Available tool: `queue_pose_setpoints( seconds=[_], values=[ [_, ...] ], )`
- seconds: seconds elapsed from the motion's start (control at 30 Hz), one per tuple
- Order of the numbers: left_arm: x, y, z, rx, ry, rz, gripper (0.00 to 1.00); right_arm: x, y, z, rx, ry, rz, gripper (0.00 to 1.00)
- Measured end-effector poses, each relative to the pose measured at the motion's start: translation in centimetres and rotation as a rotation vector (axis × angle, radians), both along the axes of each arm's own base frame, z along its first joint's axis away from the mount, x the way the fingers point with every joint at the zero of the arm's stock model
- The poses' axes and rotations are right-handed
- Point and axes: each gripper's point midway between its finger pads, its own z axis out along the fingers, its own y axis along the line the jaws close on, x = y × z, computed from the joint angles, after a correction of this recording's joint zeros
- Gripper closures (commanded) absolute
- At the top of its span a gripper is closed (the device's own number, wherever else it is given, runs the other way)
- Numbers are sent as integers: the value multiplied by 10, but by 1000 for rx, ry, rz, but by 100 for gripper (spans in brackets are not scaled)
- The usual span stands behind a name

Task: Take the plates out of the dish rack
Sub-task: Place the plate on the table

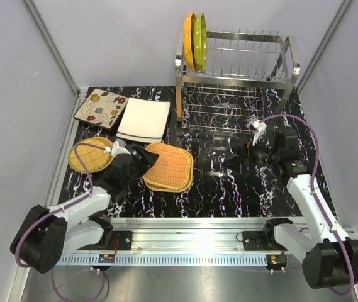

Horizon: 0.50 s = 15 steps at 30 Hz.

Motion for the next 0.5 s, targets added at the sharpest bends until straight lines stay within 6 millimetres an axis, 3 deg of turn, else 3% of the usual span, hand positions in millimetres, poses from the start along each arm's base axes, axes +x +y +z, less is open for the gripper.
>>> queue_pose_setpoints(
  seconds=[0.13, 0.4, 0.5],
  values=[
    [0, -11, 0, 94, 46, -53, 14, 0, 0, 0, 0, 0, 0, 0],
    [-12, -17, -32, 254, 185, -135, 9, 0, 0, 0, 0, 0, 1, 0],
    [-14, -18, -32, 296, 201, -152, 7, 0, 0, 0, -1, 0, 1, 0]
  ],
)
